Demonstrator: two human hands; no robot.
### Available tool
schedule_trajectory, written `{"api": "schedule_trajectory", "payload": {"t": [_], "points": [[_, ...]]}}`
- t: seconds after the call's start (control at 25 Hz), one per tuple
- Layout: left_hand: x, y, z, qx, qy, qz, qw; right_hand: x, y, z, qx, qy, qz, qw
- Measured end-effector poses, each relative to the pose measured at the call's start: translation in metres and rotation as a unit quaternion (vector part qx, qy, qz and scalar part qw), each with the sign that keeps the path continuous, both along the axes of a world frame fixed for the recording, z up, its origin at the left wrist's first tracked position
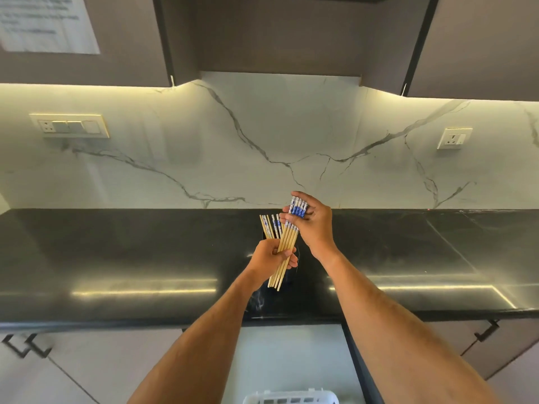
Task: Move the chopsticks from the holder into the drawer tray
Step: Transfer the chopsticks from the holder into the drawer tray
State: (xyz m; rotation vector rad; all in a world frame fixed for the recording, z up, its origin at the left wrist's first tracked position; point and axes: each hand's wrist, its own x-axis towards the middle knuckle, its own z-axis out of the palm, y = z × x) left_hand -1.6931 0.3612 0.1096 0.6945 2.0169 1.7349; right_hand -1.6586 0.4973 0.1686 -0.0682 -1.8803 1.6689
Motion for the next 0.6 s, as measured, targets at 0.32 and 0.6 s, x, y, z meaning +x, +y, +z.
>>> {"api": "schedule_trajectory", "payload": {"t": [0.32,0.6], "points": [[0.038,-0.032,-0.009,-0.087,0.046,0.02,0.995,0.058,-0.027,-0.027,-0.08,0.013,-0.04,0.996],[0.049,-0.044,-0.025,-0.405,0.274,0.008,0.872,0.097,-0.008,-0.067,0.274,-0.11,-0.097,0.95]]}}
